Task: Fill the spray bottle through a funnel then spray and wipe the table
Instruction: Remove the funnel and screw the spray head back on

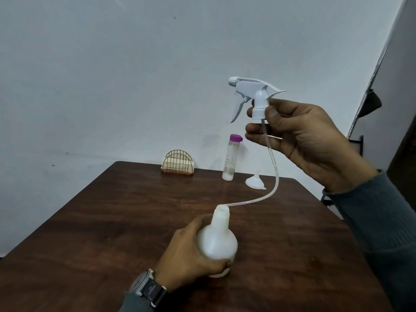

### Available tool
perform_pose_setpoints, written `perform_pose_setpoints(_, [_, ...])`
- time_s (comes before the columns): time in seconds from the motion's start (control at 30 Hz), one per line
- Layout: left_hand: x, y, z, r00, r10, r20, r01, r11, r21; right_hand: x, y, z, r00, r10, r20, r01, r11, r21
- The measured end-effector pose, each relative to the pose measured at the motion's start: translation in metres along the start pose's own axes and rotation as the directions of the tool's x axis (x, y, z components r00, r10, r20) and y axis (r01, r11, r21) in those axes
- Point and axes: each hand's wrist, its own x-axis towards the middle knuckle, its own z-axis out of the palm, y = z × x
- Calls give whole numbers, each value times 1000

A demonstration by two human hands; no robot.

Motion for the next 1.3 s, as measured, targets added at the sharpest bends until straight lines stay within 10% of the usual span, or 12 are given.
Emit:
perform_pose_setpoints(0.4, [-2, 1, 2, 1000, 1, -3, -2, 1000, -12, 3, 2, 9, 995, 35, 96, -35, 999, -3])
perform_pose_setpoints(0.7, [-5, 6, -1, 1000, -23, 16, 24, 999, -47, 30, 27, 65, 985, 31, 171, -98, 913, 395])
perform_pose_setpoints(1.03, [-4, 11, -4, 996, -75, 46, 79, 992, -94, 43, 86, 32, 992, -5, -123, 78, 798, 598])
perform_pose_setpoints(1.3, [-6, 16, -3, 994, -111, 4, 111, 985, -130, -15, 138, 1, 943, -28, -331, 109, 967, 229])
